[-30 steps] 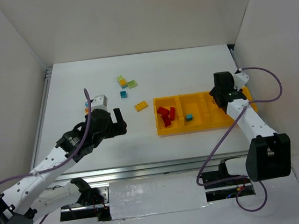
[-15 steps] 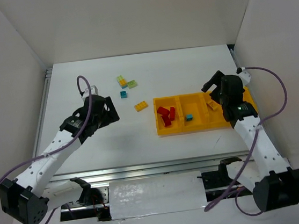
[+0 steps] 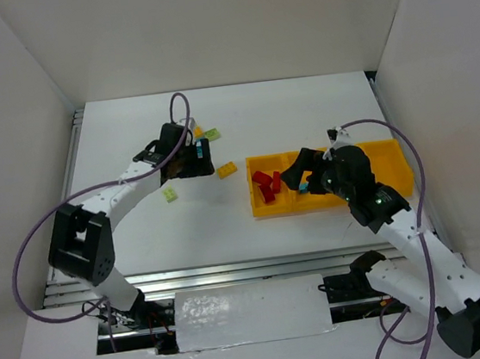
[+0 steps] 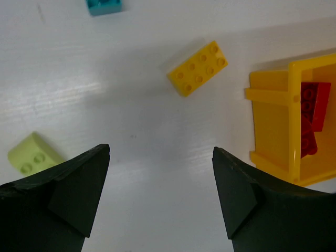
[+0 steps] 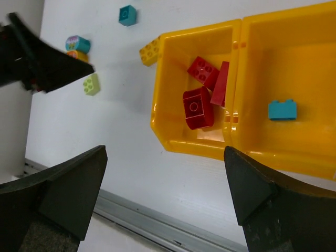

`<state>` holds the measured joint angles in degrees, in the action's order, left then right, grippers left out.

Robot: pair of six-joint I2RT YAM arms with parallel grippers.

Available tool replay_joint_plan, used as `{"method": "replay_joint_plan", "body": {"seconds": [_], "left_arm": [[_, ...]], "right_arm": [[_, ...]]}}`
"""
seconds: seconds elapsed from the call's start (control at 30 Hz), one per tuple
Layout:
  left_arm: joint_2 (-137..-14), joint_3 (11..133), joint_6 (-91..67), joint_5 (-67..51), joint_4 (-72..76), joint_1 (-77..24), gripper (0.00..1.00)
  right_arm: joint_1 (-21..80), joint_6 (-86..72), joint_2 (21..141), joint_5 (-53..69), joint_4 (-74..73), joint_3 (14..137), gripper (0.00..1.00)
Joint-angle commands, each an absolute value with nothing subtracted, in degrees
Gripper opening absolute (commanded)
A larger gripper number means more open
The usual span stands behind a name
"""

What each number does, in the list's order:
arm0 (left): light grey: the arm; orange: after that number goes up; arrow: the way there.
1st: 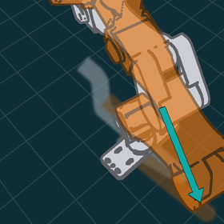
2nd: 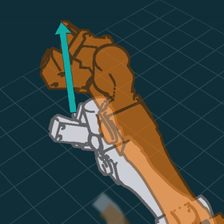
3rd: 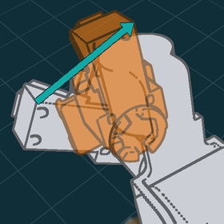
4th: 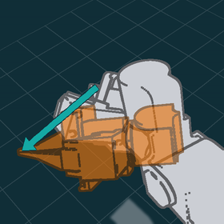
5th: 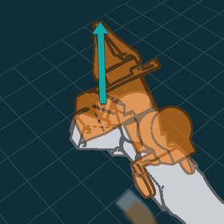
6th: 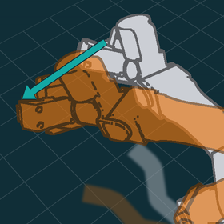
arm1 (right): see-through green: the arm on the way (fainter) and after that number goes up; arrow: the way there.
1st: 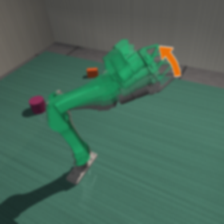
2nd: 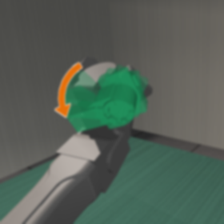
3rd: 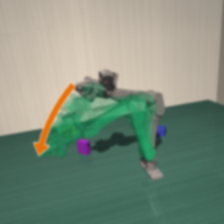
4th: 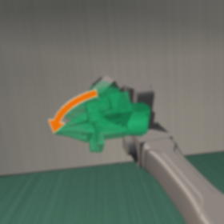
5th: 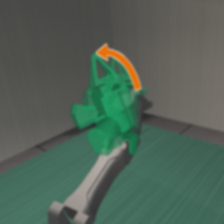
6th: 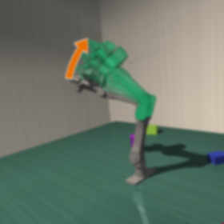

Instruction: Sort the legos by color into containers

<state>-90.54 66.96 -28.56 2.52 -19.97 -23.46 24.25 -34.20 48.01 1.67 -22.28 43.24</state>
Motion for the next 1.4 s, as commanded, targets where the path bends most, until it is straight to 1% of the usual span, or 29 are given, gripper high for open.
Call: {"method": "replay_joint_plan", "body": {"seconds": [0.0, 0.13, 0.3, 0.6, 0.7, 0.8, 0.9, 1.03, 1.13, 1.17, 1.23, 1.37], "left_arm": [[-95.96, 72.24, -19.52, -3.86, -12.66, -23.82, 0.92], [-103.34, 77.07, -15.04, -6.41, -10.29, -24.00, 0.92], [-116.79, 89.37, -12.22, -9.23, -16.69, -24.17, 0.92], [-124.54, 93.25, -11.25, -10.46, -18.98, -25.31, 0.93], [-125.42, 92.73, -11.69, -9.67, -19.16, -26.01, 0.86], [-123.93, 88.87, -12.56, -7.22, -17.14, -26.80, 0.79], [-123.31, 86.85, -13.80, -6.07, -16.61, -27.16, 0.77], [-120.24, 82.98, -15.12, -6.67, -13.28, -27.24, 0.78], [-119.09, 82.44, -15.99, -5.89, -13.09, -27.42, 0.73], [-119.09, 82.44, -16.26, -5.45, -13.36, -27.51, 0.68], [-119.27, 81.92, -16.61, -4.05, -13.53, -27.68, 0.64], [-122.07, 83.14, -16.96, -2.38, -14.68, -27.60, 0.61]], "right_arm": [[24.52, -32.61, 41.67, 6.14, -22.76, 43.42, 1.00], [24.78, -31.38, 37.27, 10.54, -23.64, 43.24, 1.00], [24.78, -30.06, 33.67, 12.48, -25.57, 43.16, 1.00], [24.79, -28.57, 32.78, 14.23, -26.19, 42.71, 1.00], [24.79, -28.48, 32.35, 14.94, -25.84, 42.54, 1.00], [24.79, -28.39, 32.25, 14.59, -25.40, 42.28, 1.00], [24.87, -28.30, 32.52, 15.12, -25.23, 42.01, 1.00], [24.87, -28.13, 32.78, 15.29, -24.87, 41.31, 1.00], [24.70, -28.12, 32.78, 15.73, -24.52, 41.05, 1.00], [24.96, -28.04, 32.87, 15.73, -24.61, 40.87, 1.00], [24.79, -27.95, 32.52, 15.91, -24.61, 40.96, 1.00], [24.79, -27.60, 31.82, 16.17, -24.70, 40.87, 1.00]]}}
